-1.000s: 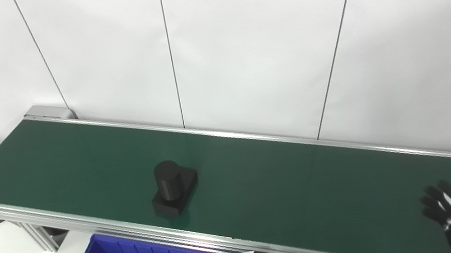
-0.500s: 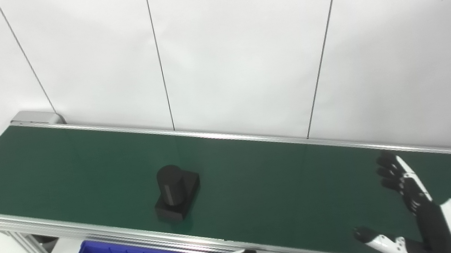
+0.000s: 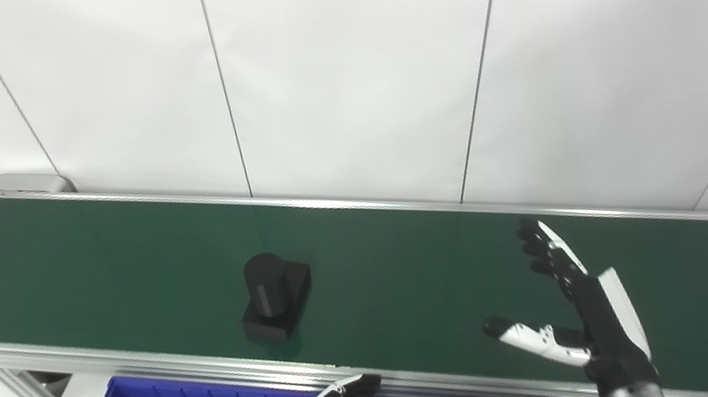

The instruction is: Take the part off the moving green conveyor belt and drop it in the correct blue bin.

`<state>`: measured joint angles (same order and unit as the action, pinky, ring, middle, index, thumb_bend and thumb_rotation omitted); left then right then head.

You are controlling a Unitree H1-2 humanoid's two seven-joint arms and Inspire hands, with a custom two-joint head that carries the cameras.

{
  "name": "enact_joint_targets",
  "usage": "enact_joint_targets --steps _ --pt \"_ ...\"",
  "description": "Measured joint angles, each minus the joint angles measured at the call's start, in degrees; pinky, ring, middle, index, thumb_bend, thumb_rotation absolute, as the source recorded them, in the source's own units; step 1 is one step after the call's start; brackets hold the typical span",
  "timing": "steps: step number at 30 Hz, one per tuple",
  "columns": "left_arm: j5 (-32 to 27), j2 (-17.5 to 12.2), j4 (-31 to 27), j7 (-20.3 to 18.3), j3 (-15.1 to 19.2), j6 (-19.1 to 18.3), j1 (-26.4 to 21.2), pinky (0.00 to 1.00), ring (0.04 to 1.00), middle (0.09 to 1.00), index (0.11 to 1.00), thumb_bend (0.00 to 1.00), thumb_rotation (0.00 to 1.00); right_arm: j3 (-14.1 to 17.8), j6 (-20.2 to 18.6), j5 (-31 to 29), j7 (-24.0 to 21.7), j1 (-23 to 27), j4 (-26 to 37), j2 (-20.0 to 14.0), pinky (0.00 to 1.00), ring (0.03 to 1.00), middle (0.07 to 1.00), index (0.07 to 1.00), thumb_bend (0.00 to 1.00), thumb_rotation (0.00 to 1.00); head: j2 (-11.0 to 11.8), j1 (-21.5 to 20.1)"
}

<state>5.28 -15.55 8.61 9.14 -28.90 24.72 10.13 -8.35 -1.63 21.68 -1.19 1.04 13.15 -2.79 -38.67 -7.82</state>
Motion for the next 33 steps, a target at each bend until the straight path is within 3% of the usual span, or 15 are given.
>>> enact_joint_targets --steps 9,10,13,15,19,20,22,27,33 --pt "-4.2 0.0 -5.4 -9.0 5.1 0.0 4.0 0.76 0.810 0.833 0.818 0.92 0.31 -1.8 -2.5 1.1 -0.6 3.9 -2.8 0.8 0.83 0.880 0.898 0.931 0.85 0.54 -2.5 -0.7" --pt "-4.2 0.1 -5.6 -9.8 5.4 0.0 4.5 0.76 0.810 0.834 0.817 0.92 0.31 -2.0 -2.8 1.4 -0.9 4.3 -2.8 0.8 0.83 0.879 0.897 0.930 0.85 0.54 -3.9 -1.2" --pt "-4.2 0.7 -6.4 -11.3 6.6 0.0 5.9 0.76 0.809 0.836 0.817 0.92 0.31 -2.2 -4.0 1.6 -1.3 5.1 -2.8 0.8 0.83 0.879 0.897 0.930 0.85 0.54 -4.1 -1.2" --pt "-4.0 0.9 -6.7 -12.2 7.3 0.0 6.3 0.75 0.811 0.837 0.817 0.92 0.32 -2.2 -4.7 1.6 -1.6 5.4 -2.8 0.7 0.85 0.885 0.898 0.932 0.86 0.54 -6.0 -1.6" --pt "-3.0 1.4 -7.0 -13.5 8.3 0.0 6.6 0.74 0.805 0.832 0.815 0.92 0.34 -2.3 -6.4 1.5 -2.5 6.8 -2.8 0.6 0.85 0.880 0.898 0.931 0.87 0.54 -6.2 -1.6" --pt "-2.8 1.7 -7.0 -13.9 8.4 0.0 6.6 0.74 0.801 0.829 0.812 0.93 0.34 -2.4 -6.6 1.6 -2.7 7.2 -2.8 0.5 0.84 0.876 0.896 0.928 0.87 0.55 -7.8 -1.8" --pt "-2.5 2.1 -7.1 -14.7 8.6 -0.1 6.6 0.73 0.800 0.827 0.808 0.94 0.36 -2.7 -6.9 2.3 -2.9 8.0 -2.9 0.4 0.82 0.865 0.891 0.927 0.88 0.58 -8.3 -1.8" --pt "-0.3 2.2 -7.7 -16.9 9.6 -2.0 6.1 0.74 0.795 0.819 0.812 0.95 0.41 -4.0 -8.9 4.8 -3.4 10.8 -3.9 0.4 0.77 0.857 0.893 0.932 0.89 0.60 -8.9 -1.8" --pt "1.5 2.4 -9.2 -18.2 10.5 -3.6 6.0 0.76 0.802 0.809 0.798 0.95 0.40 -5.6 -10.2 6.3 -4.5 12.3 -5.8 0.5 0.75 0.855 0.900 0.931 0.90 0.58 -8.6 -1.8"
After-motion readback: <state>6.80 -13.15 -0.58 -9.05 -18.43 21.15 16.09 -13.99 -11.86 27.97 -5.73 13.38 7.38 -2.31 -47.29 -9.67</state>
